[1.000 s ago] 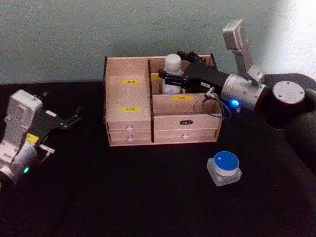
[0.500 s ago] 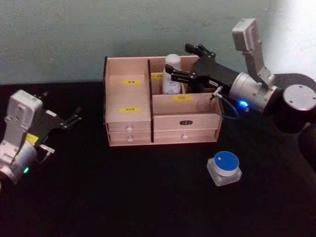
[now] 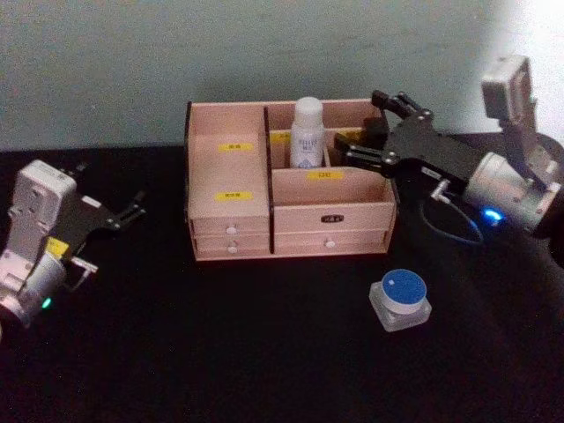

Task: Pick up the facial cleanser and watermelon frost from the table and place them into the tiered storage box.

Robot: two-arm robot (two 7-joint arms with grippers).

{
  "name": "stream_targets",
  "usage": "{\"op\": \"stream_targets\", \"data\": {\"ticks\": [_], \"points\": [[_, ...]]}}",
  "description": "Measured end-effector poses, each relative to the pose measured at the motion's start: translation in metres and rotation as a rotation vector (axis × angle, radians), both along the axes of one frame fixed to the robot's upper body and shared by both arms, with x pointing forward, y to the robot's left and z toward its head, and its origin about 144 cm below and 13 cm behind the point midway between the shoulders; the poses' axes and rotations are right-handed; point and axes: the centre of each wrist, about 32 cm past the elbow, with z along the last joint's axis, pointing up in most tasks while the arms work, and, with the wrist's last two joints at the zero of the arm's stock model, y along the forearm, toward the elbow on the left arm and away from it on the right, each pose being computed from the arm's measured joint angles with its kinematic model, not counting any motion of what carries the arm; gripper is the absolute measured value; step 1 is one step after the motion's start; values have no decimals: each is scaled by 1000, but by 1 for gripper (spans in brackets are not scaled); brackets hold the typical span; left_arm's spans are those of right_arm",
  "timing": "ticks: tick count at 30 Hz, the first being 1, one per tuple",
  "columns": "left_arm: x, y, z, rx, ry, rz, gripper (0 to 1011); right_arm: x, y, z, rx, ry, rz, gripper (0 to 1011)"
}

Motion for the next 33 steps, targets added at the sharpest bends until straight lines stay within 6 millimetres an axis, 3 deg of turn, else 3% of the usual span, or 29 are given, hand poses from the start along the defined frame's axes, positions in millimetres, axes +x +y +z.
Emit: {"op": "stream_targets", "data": {"ticks": [16,33], "points": [[0,0,0,0,0,0,1001,-53,-36,-18,-5,132,34,1000],[0,0,0,0,0,0,1001,-87,-56,-28,-47,239,66,1000]]}}
